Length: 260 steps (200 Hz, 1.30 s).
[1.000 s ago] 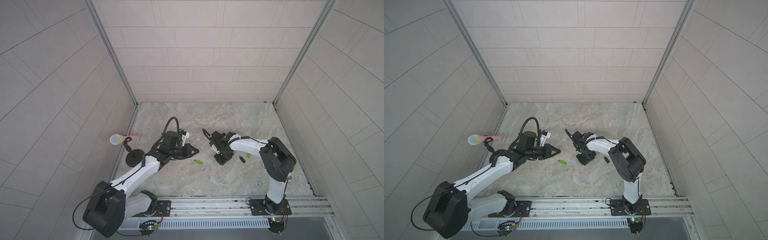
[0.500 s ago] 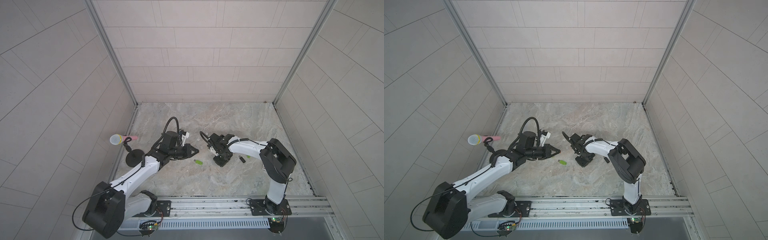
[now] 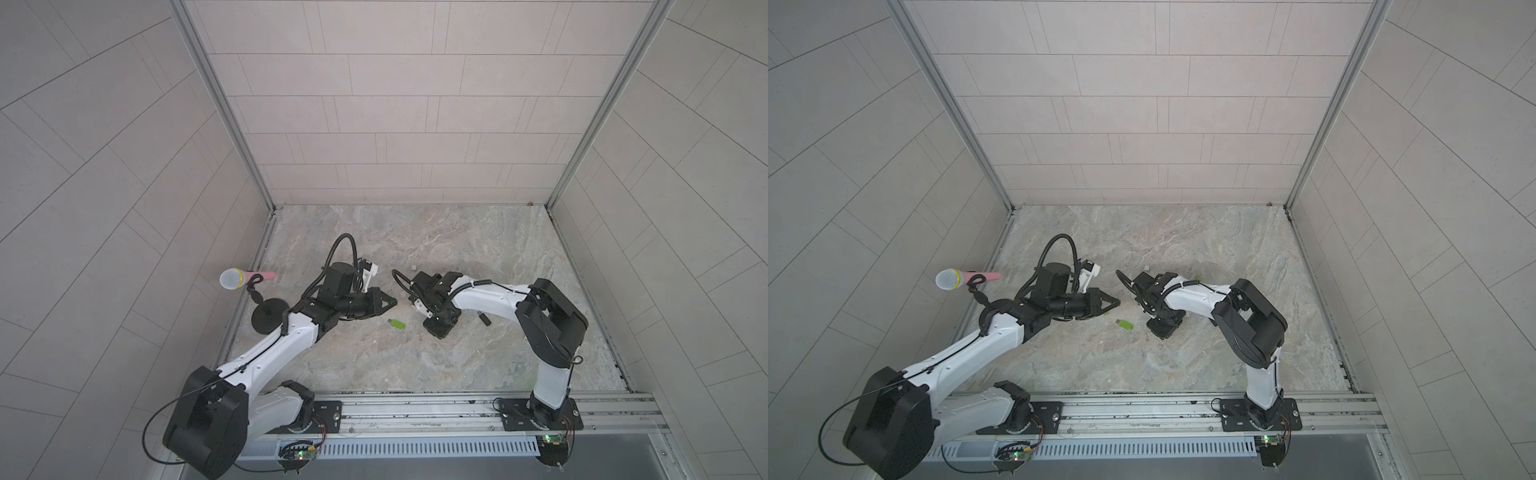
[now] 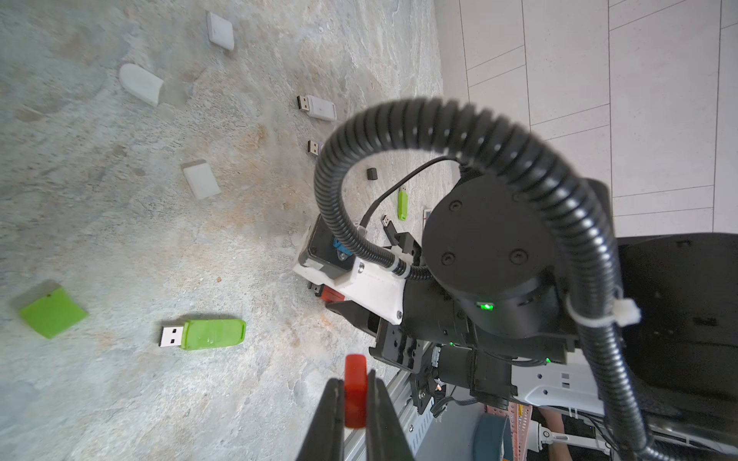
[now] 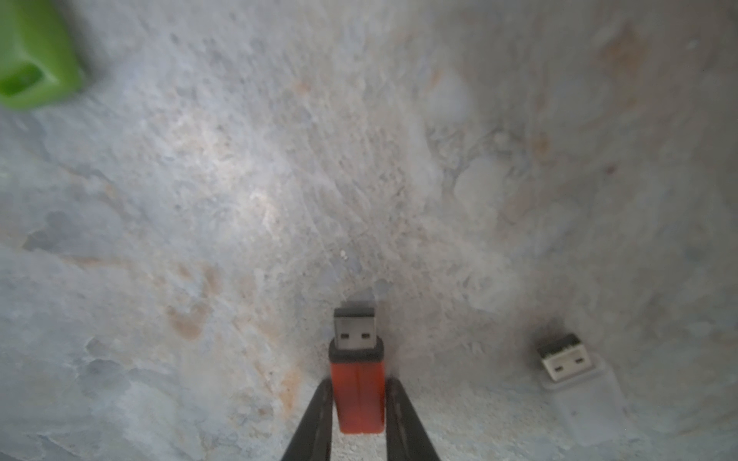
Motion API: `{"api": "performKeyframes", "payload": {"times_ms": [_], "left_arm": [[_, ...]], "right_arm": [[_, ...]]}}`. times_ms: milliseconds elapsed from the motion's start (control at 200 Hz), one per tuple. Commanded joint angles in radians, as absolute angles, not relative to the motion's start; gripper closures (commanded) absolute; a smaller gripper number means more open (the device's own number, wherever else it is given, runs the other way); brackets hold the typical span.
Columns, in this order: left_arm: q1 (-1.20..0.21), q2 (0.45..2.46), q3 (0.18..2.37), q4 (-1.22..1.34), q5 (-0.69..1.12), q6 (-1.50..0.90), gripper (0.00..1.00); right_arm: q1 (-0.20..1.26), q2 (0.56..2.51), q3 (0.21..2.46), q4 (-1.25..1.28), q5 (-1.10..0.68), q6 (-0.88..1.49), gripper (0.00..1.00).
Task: Close the usb drive cover
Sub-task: Pick up the USB drive from the center of the board, then close the cover of the USB drive.
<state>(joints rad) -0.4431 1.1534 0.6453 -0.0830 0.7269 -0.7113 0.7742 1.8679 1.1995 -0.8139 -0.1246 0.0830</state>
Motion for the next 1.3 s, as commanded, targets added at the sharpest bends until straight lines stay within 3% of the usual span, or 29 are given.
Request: {"api": "performKeyframes", "payload": {"times_ms": [0,220,555,750,961,1296], "left_arm": [[-0.436,1.135,0.635,-0.098,0.723,-0.681,0.89],[-0.434,1.145,0.634,-0.096,0.733,-0.671,0.89],[-0.441,1.236,0.68,-0.078,0.923,-0.633,0.91],[-0.469,1.281,0.727,-0.077,0.998,-0.615,0.91],[-0.496,1.308,0.759,-0.062,0.988,-0.622,0.91],[-0.518,1.317,0.761,-0.032,0.979,-0.644,0.91]], "right_arm": [[0.778,1.951,1.156,-0.765,-0.142,0.086,0.8],[0.776,1.871,1.134,-0.739,-0.135,0.08,0.88],[0.774,1.349,0.883,-0.438,-0.18,-0.11,0.9],[0.776,1.165,0.788,-0.338,-0.219,-0.165,0.89],[0.785,1.101,0.759,-0.299,-0.245,-0.184,0.88],[0.814,1.153,0.786,-0.295,-0.247,-0.185,0.88]]}}
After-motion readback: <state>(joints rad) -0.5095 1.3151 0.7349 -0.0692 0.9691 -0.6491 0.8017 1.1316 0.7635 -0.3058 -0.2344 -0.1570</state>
